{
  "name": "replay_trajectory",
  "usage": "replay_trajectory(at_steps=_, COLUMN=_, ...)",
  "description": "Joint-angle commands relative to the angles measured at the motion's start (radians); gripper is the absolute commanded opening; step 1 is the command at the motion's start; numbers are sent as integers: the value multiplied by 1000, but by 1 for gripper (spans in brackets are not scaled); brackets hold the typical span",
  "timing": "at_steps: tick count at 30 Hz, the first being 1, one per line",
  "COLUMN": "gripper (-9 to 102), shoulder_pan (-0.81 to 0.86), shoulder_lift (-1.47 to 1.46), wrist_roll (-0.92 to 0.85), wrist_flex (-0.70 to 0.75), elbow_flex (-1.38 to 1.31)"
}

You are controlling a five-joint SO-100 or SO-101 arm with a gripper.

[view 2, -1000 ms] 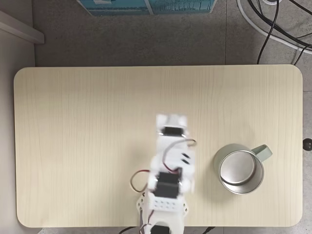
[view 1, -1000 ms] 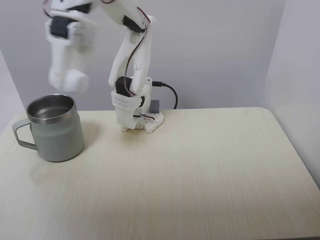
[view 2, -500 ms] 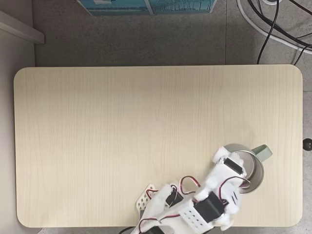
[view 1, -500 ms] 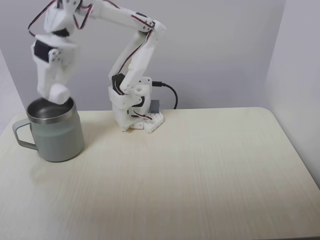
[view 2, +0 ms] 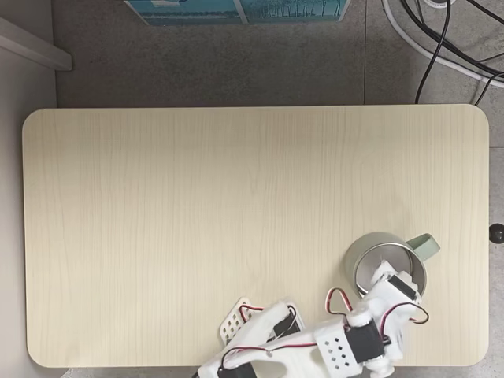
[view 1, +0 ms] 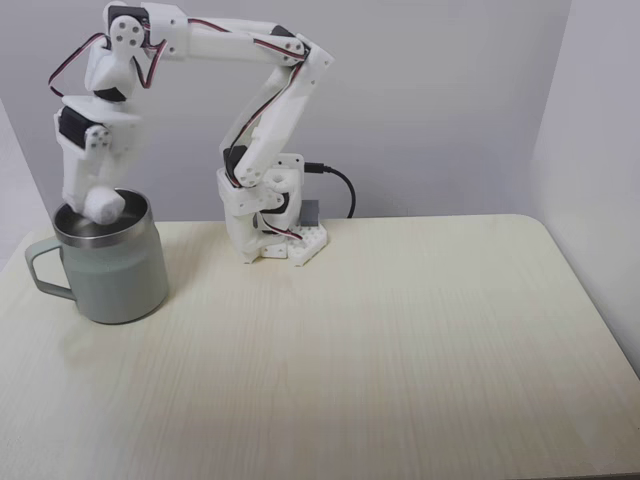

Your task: Grasp a dressing and put it in the cup.

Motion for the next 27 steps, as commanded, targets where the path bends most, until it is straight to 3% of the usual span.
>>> replay_trajectory(at_steps=1, gripper=23, shoulder_pan=15, shoulder_lift=-20, wrist_roll=12, wrist_flex=-8, elbow_flex=3)
replay_trajectory(at_steps=27, gripper=24, shoulder_pan=8, shoulder_lift=9, wrist_roll=-32, wrist_flex=-83, elbow_flex=-84)
